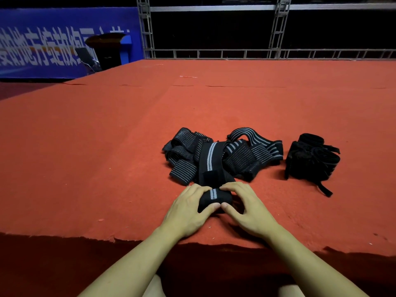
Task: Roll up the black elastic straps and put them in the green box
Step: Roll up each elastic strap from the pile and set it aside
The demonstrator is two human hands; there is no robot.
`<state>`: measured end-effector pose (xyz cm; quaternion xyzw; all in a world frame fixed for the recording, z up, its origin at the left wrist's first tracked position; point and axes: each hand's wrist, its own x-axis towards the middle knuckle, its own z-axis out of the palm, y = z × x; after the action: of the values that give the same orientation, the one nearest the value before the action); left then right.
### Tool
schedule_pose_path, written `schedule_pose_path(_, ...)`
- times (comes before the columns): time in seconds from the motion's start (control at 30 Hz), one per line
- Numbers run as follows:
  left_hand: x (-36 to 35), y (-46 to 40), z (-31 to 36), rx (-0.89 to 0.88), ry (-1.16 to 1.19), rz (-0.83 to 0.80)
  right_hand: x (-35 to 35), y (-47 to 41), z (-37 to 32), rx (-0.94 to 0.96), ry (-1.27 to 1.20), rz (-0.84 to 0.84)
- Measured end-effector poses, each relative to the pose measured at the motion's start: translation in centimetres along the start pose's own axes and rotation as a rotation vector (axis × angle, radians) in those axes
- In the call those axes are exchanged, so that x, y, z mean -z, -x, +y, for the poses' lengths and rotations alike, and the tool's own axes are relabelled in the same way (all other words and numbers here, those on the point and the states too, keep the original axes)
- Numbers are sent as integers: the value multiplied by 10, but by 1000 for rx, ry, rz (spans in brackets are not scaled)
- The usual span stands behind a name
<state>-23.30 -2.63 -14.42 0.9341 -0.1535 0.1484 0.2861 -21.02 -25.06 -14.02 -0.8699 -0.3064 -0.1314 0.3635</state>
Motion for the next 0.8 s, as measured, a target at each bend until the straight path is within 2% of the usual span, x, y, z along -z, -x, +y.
schedule_pose_path(0.5, 7, -2, 2, 102, 174, -2, -3, 3, -2, 22, 116, 4)
schedule_pose_path(0.67, 4, 0, 3, 28, 186, 29, -3, 4, -2, 37, 127, 17)
schedule_pose_path(0.8, 8, 2, 5, 21, 178, 27, -4, 1, -1, -28, 93, 0)
